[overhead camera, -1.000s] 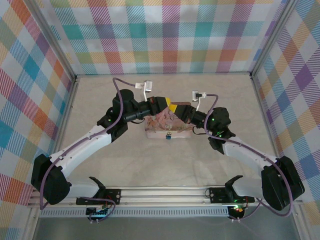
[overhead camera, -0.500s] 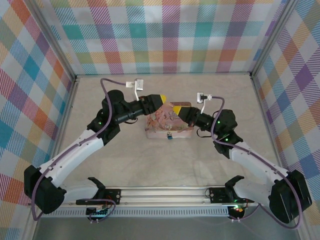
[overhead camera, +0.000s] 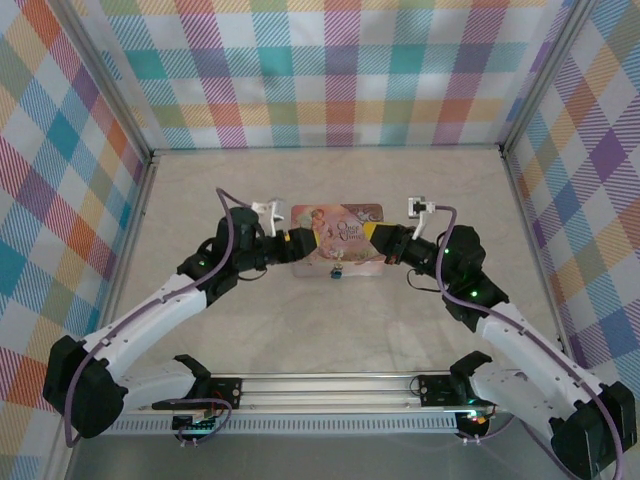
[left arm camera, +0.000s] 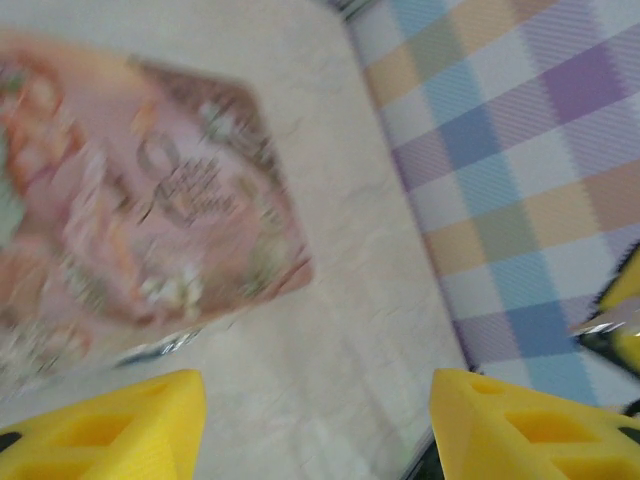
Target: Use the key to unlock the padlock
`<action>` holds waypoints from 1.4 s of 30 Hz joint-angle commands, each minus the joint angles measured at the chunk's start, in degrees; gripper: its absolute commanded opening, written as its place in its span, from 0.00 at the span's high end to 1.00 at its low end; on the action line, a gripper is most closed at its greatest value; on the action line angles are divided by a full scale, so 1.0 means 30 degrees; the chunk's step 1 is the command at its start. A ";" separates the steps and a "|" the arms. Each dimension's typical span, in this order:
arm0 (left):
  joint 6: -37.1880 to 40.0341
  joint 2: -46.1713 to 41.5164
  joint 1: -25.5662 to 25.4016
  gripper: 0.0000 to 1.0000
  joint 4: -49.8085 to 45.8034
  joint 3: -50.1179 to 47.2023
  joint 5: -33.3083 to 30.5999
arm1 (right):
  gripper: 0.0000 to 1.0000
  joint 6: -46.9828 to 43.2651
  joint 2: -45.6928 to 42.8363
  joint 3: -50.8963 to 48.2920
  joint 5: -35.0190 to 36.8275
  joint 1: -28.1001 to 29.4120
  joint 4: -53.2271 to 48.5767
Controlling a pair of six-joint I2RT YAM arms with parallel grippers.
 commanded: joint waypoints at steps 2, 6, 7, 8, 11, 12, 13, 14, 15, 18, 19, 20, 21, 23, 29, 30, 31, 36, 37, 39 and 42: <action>-0.0745 0.0483 -0.0376 0.37 0.0767 -0.2070 0.0255 | 1.00 -0.2084 -0.0645 -0.0370 0.2679 -0.0259 -0.3458; -0.1072 0.1579 -0.0809 0.37 0.2316 -0.3282 0.0028 | 1.00 -0.2531 -0.0623 -0.0784 0.3897 -0.0336 -0.4072; -0.1091 0.1863 -0.0825 0.36 0.2749 -0.3409 -0.0027 | 1.00 -0.2539 -0.0572 -0.0902 0.4074 -0.0347 -0.3980; -0.1112 0.2195 -0.0840 0.36 0.3338 -0.3548 -0.0064 | 1.00 -0.2509 -0.0461 -0.1029 0.4185 -0.0347 -0.3921; -0.1378 0.3252 -0.0844 0.36 0.4380 -0.3443 -0.0287 | 1.00 -0.2451 0.0006 -0.1215 0.4165 -0.0347 -0.3677; -0.1392 0.3570 -0.0868 0.36 0.4558 -0.3297 -0.0503 | 1.00 -0.2465 0.0196 -0.1215 0.4161 -0.0347 -0.3645; -0.1307 0.3768 -0.0846 0.35 0.4691 -0.3200 -0.0777 | 1.00 -0.2425 0.0325 -0.1267 0.4212 -0.0347 -0.3561; -0.1004 0.3999 -0.0841 0.35 0.4833 -0.3081 -0.1181 | 1.00 -0.2436 0.0461 -0.1322 0.4317 -0.0346 -0.3495; -0.0831 0.4229 -0.0818 0.35 0.4853 -0.2895 -0.1646 | 1.00 -0.2472 0.0602 -0.1334 0.4441 -0.0347 -0.3464; -0.0259 0.4784 -0.0672 0.34 0.5000 -0.2206 -0.2265 | 1.00 -0.2684 0.0869 -0.1240 0.4912 -0.0347 -0.3609; -0.0049 0.4907 -0.0639 0.34 0.5029 -0.2044 -0.2505 | 1.00 -0.2764 0.0917 -0.1240 0.5028 -0.0347 -0.3657; 0.0253 0.5053 -0.0567 0.34 0.5029 -0.1840 -0.2812 | 1.00 -0.2834 0.0961 -0.1204 0.5149 -0.0347 -0.3697; 0.0535 0.5183 -0.0479 0.34 0.4936 -0.1647 -0.3145 | 1.00 -0.2907 0.1017 -0.1170 0.5228 -0.0347 -0.3754; 0.0878 0.5488 -0.0137 0.34 0.4937 -0.1357 -0.3382 | 1.00 -0.3021 0.1051 -0.1142 0.5329 -0.0347 -0.3823; 0.0687 0.6478 0.0872 0.34 0.5740 -0.1104 -0.3104 | 1.00 -0.3266 0.1109 -0.1033 0.5624 -0.0347 -0.3943; 0.0614 0.6483 0.0859 0.32 0.5889 -0.1143 -0.2869 | 1.00 -0.3342 0.1152 -0.0926 0.5746 -0.0347 -0.4070; 0.0613 0.6416 0.0859 0.30 0.6134 -0.1239 -0.2473 | 1.00 -0.3481 0.1217 -0.0722 0.5870 -0.0347 -0.4325; 0.1130 0.5159 0.0444 0.13 0.6117 -0.2133 -0.1836 | 1.00 -0.4223 0.1820 0.0264 0.6452 -0.0456 -0.5372; 0.1290 0.4884 0.0322 0.10 0.6062 -0.2393 -0.1833 | 1.00 -0.4371 0.2017 0.0482 0.6502 -0.0533 -0.5489; 0.1417 0.4542 0.0103 0.00 0.6095 -0.2942 -0.2021 | 1.00 -0.4664 0.2514 0.0870 0.6576 -0.0710 -0.5598; 0.1251 0.4517 -0.0244 0.00 0.7622 -0.4218 -0.2445 | 1.00 -0.5099 0.3330 0.1555 0.6702 -0.1057 -0.5742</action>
